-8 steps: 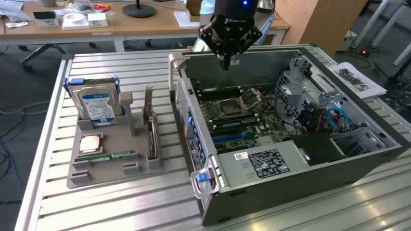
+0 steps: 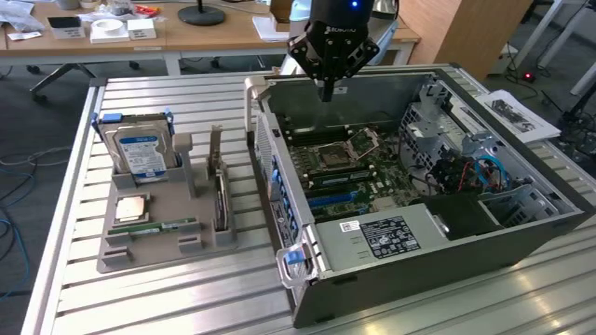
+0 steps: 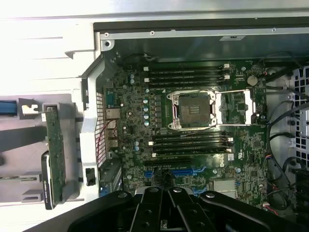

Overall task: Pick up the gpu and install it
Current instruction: 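Reach for the gpu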

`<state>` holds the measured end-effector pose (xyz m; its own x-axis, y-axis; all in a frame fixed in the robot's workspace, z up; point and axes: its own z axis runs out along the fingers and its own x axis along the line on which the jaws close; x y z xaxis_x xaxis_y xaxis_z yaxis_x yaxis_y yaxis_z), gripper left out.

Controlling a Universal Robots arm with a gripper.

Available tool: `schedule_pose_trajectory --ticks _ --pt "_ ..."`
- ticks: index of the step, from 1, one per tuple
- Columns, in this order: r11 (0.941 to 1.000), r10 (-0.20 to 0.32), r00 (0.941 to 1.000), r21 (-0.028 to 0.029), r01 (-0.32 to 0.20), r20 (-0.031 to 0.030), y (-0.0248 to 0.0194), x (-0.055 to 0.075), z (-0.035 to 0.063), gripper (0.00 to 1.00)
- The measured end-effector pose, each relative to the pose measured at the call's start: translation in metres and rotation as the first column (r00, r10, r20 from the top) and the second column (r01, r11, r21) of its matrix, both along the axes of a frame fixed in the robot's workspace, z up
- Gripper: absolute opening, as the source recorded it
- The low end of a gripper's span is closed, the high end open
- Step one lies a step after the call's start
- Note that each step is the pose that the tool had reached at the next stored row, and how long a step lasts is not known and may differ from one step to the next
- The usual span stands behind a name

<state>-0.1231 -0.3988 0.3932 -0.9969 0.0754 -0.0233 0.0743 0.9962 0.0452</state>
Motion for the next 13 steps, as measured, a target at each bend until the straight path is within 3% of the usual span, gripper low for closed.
schedule_pose_trajectory --ticks 13 --pt "1.0 0.0 1.0 -0.0001 0.0 0.0 0.0 -0.0082 0.0 0.11"
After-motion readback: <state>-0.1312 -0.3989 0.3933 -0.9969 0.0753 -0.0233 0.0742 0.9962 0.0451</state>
